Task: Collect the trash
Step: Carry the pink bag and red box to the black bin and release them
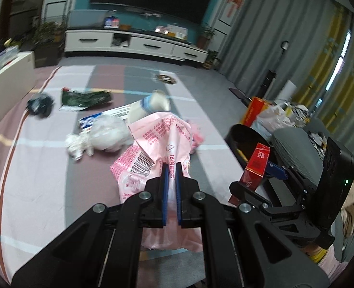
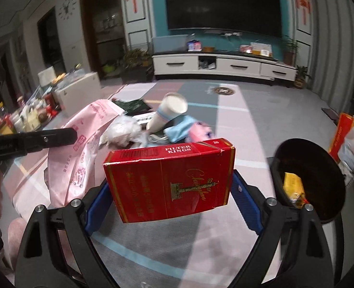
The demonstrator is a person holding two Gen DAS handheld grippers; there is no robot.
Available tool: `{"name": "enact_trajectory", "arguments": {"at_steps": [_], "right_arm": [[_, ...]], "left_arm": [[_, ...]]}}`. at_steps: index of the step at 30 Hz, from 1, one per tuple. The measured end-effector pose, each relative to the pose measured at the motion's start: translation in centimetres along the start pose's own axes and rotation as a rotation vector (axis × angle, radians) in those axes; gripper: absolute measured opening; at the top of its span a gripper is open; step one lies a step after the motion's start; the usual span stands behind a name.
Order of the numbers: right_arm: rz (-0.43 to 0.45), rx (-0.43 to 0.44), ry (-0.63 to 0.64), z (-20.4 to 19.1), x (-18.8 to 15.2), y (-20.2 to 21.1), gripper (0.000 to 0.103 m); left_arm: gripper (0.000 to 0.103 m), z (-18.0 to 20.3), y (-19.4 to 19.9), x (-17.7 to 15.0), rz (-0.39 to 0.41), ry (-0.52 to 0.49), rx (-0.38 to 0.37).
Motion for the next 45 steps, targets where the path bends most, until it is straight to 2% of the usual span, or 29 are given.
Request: {"name": "enact_trajectory", "arguments": {"at_steps": [6,12,17,21,25,31,44,45], "right_arm": [[0.050,-0.039,-0.059,3.5,-0.1,1.9,0.090],[0.089,-0.119,-0.153,8.2,-0.9,3.4,0.090],[0.091,-0.198,-0.278,13.3,-2.8,4.2,0.090],[0.094,-0.217,-0.378,16.6,-4.4,4.5,0.090],[0.102,-0.241,-0.411,18.4,-5.1,4.3,0.090],[0.108,-0.257,-0.461,21.0,-5.9,3.2,0.090],[0.064,-0.308,-0.480,24.7,-6.0,-0.2,0.090],[0.054,-0.312,-0.484,25.0,-6.1,-0.5,0.090]], "left_arm": [[0.007,4.1,-1.1,0.8,-0.007,-0.087,-0.026],[0.007,8.2,-3.7,1.7,-0.027,-0.171,-0.054],[0.007,12.0,-7.0,2.7,-0.060,-0.230,-0.115],[0.007,14.9,-10.5,3.5,-0.106,-0.246,-0.169],[0.007,17.6,-13.5,4.2,-0.122,-0.270,-0.203],[0.007,20.7,-17.7,5.0,-0.140,-0.291,-0.201],[0.007,22.7,-25.0,5.2,-0.206,-0.301,-0.179],[0.011,22.8,-25.2,5.1,-0.207,-0.302,-0.178]]}}
Point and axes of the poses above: each gripper's, at about its wrist camera, not at the fingertips, and y roughly against the way its jaws point, z to its right, x to its top, the point moved 3 cm from there along -y, roughly the way its jaws point, and after that the axes turned 3 degrees about -x, right-handed, at the moved point
